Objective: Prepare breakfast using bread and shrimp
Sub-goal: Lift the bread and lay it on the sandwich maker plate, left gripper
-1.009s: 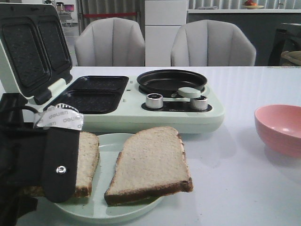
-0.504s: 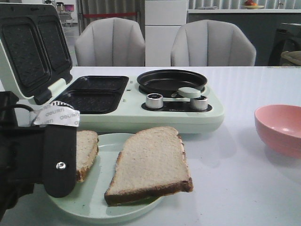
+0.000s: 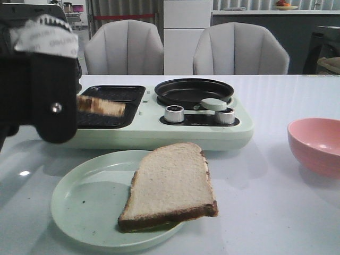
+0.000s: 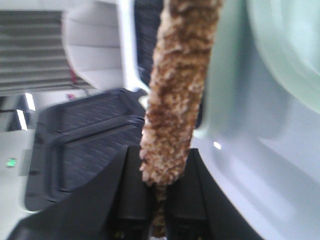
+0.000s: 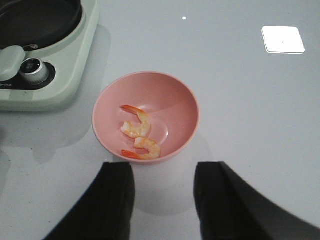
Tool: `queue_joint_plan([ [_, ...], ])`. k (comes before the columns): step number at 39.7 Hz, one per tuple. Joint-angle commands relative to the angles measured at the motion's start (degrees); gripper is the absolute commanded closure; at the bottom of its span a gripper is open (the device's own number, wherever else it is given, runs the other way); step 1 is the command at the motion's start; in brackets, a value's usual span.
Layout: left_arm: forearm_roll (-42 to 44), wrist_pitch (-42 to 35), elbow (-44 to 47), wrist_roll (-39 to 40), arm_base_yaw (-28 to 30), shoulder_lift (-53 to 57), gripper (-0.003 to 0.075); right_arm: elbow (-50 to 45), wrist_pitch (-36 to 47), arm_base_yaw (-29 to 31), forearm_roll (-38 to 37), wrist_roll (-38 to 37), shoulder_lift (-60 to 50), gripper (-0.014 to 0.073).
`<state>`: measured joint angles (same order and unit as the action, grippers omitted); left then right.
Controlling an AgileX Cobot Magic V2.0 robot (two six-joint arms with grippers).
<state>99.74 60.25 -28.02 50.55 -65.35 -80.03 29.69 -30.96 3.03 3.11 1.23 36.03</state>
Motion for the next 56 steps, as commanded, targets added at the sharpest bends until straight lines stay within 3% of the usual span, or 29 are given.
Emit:
queue_joint_plan([
  [1, 6.8, 3.8, -3.8, 0.7, 2.2, 2.0, 0.0620, 2.0, 3.9, -0.2, 0.0, 0.3, 0.3, 0.0181],
  [11, 6.8, -16.6, -15.7, 0.5, 15.9, 0.4, 0.0620, 2.0, 3.9, -0.2, 0.0, 0.3, 0.3, 0.0181],
  [17, 6.8, -22.1, -23.8, -0.7, 24.0, -4.1, 0.0620, 2.0, 3.9, -0.2, 0.0, 0.3, 0.3, 0.0181],
  [30, 6.8, -26.3, -41.8, -0.9, 34.3, -20.2, 0.0620, 2.0, 3.9, -0.2, 0.0, 0.3, 0.3, 0.0181],
  [46, 6.8, -26.4, -55.3, -0.9, 38.2, -34.9, 0.0615, 2.0, 3.9, -0.2, 0.0, 0.3, 0.3, 0.0181],
  [51, 6.8, -27.0, -55.3, -0.9, 38.4, -36.4, 0.0539, 2.0, 3.9, -0.2, 0.0, 0.3, 0.3, 0.0181],
  [56, 6.8, -27.3, -55.3, -0.9, 38.4, -37.1, 0.0368, 2.0, 3.9, -0.2, 0.0, 0.3, 0.3, 0.0181],
])
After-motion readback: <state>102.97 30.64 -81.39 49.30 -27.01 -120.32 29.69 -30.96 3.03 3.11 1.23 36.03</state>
